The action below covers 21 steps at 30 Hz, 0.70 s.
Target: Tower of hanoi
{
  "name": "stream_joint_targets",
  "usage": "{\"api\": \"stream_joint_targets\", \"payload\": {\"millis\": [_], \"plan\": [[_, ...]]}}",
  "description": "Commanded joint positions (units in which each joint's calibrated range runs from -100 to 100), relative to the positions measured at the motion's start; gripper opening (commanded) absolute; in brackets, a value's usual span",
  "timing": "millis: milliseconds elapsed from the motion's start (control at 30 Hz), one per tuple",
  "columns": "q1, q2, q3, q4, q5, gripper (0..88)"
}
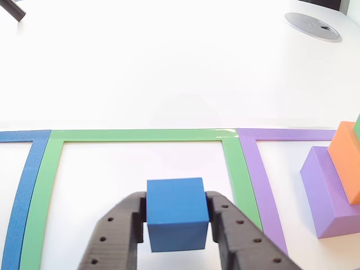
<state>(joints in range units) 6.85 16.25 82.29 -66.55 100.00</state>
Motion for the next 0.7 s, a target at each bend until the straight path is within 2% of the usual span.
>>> {"api": "stream_joint_targets", "payload": {"millis": [0, 300, 467, 667], "plan": [[-0.1, 2.2, -3.9, -1.8, 0.0, 2.5], [-0.7, 6.5, -6.6, -2.7, 0.0, 3.6], [-0.6, 6.6, -5.6, -3.2, 0.0, 16.9], [-0.2, 3.7, -4.0, -3.0, 0.0, 20.1]]}}
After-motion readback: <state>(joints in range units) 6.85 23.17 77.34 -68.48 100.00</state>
